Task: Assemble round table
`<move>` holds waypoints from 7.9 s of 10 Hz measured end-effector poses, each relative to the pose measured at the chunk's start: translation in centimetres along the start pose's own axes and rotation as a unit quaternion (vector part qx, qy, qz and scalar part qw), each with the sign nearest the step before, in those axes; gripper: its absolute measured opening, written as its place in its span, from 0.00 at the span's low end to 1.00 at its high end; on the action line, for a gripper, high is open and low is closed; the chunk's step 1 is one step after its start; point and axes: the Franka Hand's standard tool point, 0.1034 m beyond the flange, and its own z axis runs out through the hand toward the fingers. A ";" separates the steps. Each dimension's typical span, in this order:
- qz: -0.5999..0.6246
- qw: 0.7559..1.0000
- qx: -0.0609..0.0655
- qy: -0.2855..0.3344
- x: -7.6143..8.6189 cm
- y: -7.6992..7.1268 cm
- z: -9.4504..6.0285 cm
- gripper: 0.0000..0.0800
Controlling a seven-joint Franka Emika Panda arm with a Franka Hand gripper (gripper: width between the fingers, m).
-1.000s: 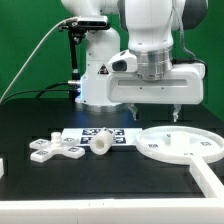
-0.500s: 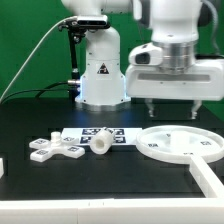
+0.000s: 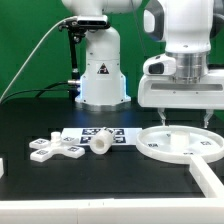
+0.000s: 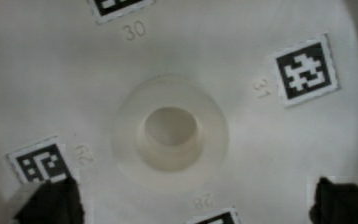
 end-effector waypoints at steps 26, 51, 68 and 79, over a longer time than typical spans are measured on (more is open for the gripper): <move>-0.100 0.995 -0.003 -0.024 4.0 3.6 -2.2 0.50; -0.227 0.973 -0.011 -0.032 18.1 7.9 1.6 0.50; -0.151 0.981 -0.003 -0.119 17.3 9.4 -3.6 0.81; -0.004 0.898 -0.089 -0.430 12.6 17.0 -3.7 0.81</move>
Offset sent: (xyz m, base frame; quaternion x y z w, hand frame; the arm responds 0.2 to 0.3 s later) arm 0.0020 0.0063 -0.0278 -0.0111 0.0349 0.0130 0.9992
